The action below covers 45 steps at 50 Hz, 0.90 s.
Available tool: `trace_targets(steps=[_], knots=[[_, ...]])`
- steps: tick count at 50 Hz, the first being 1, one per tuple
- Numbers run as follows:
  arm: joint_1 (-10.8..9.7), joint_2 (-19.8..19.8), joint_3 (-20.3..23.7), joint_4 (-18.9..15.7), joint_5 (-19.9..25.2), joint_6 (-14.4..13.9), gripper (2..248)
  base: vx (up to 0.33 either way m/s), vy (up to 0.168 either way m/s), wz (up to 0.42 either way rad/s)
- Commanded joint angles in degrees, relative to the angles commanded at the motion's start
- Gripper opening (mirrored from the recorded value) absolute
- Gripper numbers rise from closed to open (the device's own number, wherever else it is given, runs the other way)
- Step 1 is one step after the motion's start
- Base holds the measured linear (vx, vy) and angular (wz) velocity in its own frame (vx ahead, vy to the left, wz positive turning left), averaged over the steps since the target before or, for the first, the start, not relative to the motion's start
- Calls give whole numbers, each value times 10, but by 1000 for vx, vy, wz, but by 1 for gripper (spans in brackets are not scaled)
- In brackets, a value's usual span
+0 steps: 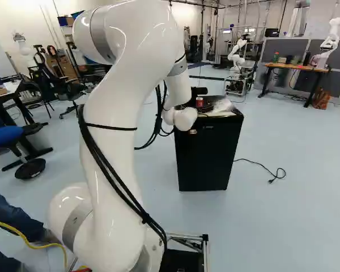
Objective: Grab a drink from the fridge
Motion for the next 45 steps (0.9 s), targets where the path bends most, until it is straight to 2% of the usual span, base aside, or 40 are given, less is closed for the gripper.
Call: trace_targets(steps=[3,4,8,9,13,14,18,19,24,25,45], knots=[[0,0,0,0,0,0,247,0,0,0],[0,0,0,0,0,0,215,0,0,0],[0,0,0,0,0,0,215,0,0,0],[0,0,0,0,0,0,177,0,0,0],[0,0,0,0,0,0,177,0,0,0],[0,0,0,0,0,0,140,0,0,0],[0,1,0,0,0,0,140,0,0,0],[0,2,0,0,0,0,103,0,0,0],[0,6,0,0,0,0,103,0,0,0],[0,7,0,0,0,0,95,0,0,0],[0,30,2,0,0,0,95,0,0,0]])
